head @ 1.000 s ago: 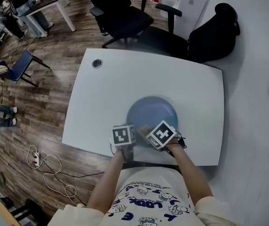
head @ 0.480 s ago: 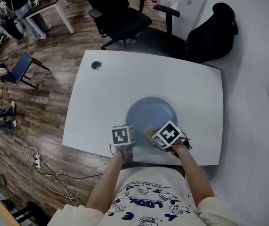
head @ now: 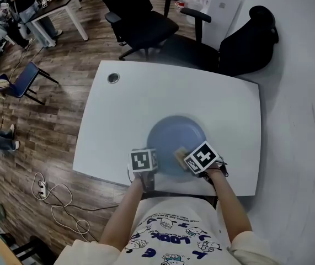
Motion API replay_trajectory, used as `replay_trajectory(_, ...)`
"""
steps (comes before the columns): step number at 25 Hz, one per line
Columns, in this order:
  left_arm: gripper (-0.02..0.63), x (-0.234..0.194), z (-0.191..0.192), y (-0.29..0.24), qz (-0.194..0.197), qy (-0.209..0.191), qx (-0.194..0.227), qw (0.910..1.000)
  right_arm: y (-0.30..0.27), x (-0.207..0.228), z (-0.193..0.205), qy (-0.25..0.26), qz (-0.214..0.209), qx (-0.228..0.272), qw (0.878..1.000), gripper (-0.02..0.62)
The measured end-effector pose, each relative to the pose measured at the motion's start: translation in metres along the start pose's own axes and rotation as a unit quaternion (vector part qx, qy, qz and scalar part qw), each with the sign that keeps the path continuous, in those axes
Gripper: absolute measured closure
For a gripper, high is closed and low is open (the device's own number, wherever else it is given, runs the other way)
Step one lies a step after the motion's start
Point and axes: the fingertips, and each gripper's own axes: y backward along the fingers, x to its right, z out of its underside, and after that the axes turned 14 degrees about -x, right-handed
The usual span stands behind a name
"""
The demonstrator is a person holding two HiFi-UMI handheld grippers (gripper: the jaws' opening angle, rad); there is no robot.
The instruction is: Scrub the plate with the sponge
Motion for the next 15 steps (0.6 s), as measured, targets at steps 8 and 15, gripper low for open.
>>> replay_trajectory(8,0.548,0.000,-0.006,0.001,-0.010,-0.010,0.014,0.9998,0.009,0.028,0.004,-0.022,0.018,0.003,1.000,0.549)
replay_trajectory(15,0.546,0.003,-0.006,0.001,-0.007,-0.008,0.014,0.9998,0.013,0.040,0.001,-0.034,0.021,0.006,0.999,0.549)
